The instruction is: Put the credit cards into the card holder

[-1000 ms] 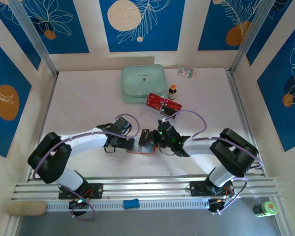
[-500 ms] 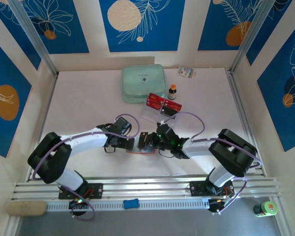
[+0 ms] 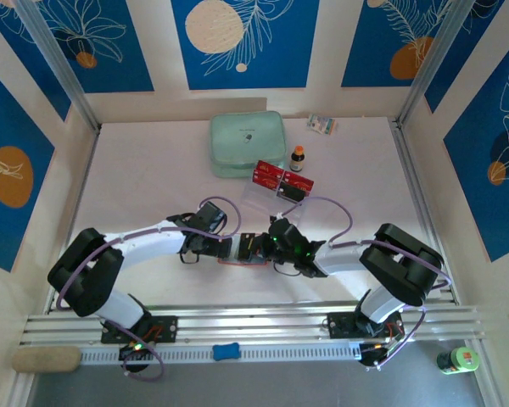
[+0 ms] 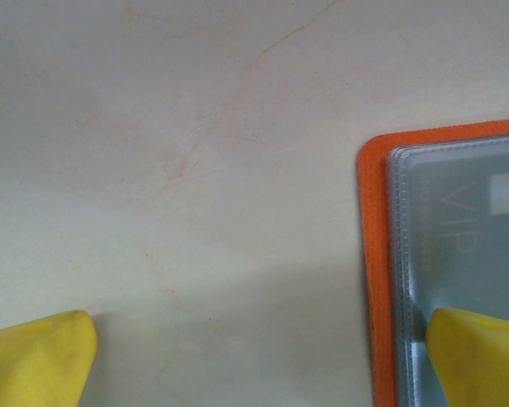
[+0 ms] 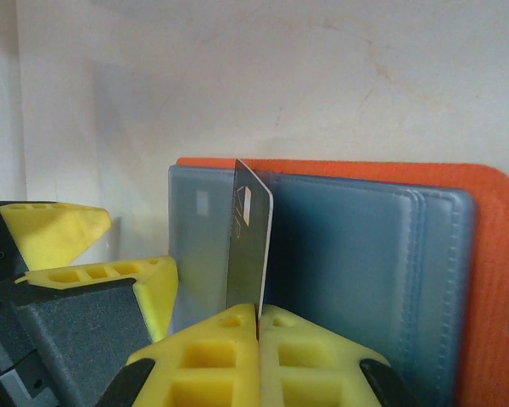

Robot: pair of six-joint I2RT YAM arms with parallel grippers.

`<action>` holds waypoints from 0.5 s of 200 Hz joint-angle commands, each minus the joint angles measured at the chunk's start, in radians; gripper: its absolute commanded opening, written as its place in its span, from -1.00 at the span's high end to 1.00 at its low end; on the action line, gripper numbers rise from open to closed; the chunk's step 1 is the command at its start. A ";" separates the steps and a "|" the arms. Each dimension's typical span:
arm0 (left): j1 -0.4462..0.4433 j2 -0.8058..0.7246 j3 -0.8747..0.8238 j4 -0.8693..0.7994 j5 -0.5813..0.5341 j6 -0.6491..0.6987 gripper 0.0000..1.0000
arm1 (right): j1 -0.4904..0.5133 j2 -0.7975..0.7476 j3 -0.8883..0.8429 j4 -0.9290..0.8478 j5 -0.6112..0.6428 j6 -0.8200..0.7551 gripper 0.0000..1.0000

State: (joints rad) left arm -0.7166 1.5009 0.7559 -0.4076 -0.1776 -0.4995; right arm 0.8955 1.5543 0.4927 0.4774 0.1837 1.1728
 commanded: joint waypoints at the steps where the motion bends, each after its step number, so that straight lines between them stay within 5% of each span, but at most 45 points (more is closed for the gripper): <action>1: -0.008 -0.010 -0.020 -0.026 -0.012 -0.008 -0.99 | 0.016 -0.006 -0.020 -0.063 0.008 0.011 1.00; 100: -0.009 -0.015 -0.024 -0.025 -0.011 -0.013 -0.99 | 0.032 -0.025 -0.039 -0.085 0.015 0.018 1.00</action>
State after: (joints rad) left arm -0.7170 1.4998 0.7540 -0.4049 -0.1772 -0.4995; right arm 0.9173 1.5345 0.4751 0.4595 0.1871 1.1870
